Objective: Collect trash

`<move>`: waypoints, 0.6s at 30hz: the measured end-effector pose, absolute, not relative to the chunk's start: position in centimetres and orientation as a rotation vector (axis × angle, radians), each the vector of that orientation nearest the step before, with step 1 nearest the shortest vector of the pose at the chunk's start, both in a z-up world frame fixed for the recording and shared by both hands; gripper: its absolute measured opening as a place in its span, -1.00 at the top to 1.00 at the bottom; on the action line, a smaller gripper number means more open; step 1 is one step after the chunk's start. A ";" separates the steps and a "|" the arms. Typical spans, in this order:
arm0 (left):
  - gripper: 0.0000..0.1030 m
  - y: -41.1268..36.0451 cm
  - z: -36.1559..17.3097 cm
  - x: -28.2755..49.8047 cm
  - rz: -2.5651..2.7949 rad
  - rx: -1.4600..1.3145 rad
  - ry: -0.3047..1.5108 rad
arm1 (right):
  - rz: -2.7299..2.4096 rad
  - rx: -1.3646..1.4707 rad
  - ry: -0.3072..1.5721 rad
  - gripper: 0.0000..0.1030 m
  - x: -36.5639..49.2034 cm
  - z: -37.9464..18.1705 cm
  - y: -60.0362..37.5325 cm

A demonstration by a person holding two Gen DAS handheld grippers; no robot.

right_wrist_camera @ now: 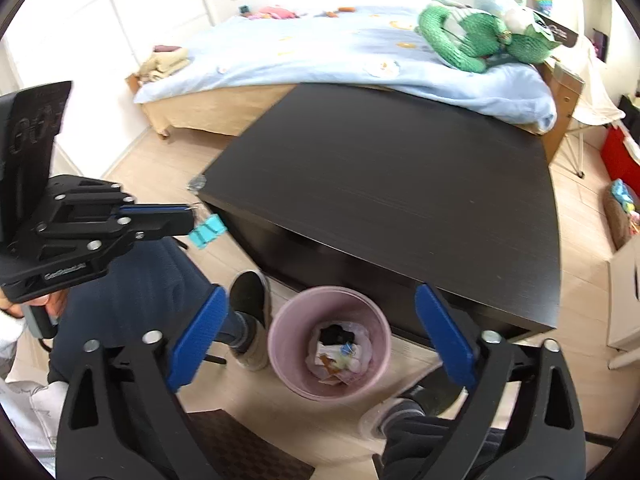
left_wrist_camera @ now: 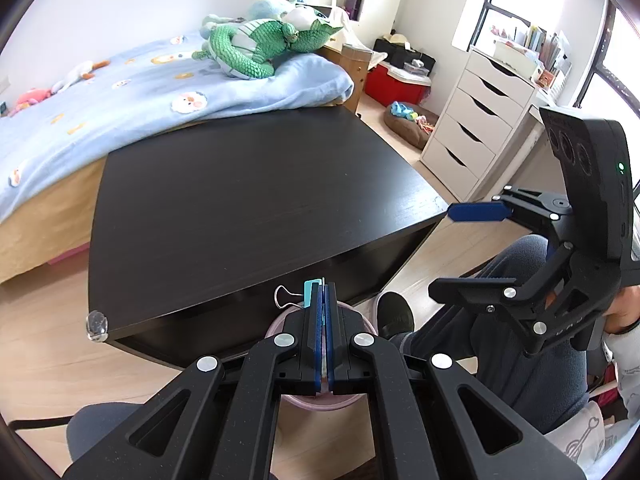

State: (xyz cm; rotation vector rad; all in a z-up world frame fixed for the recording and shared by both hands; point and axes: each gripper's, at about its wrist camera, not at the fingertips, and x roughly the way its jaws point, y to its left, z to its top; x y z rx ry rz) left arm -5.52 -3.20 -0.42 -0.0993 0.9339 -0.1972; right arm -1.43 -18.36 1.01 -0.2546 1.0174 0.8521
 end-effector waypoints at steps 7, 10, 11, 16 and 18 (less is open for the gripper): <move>0.98 -3.7 -0.6 -5.5 -0.217 -0.089 0.944 | 0.789 -0.217 0.997 -0.94 -0.9 1.8 -19.5; 0.98 -4.1 -0.6 -5.4 -0.227 -0.087 0.949 | 0.771 -0.202 1.006 -0.94 -0.7 2.1 -19.8; 0.98 -4.3 -0.6 -5.4 -0.232 -0.084 0.949 | 0.767 -0.198 1.000 -0.94 -0.8 2.2 -20.0; 0.98 -5.0 -0.6 -5.2 -0.249 -0.075 0.950 | 0.739 -0.177 0.989 -0.94 -0.8 2.8 -20.8; 0.98 -5.3 -0.7 -5.1 -0.255 -0.069 0.952 | 0.729 -0.170 0.987 -0.94 -0.7 3.0 -21.2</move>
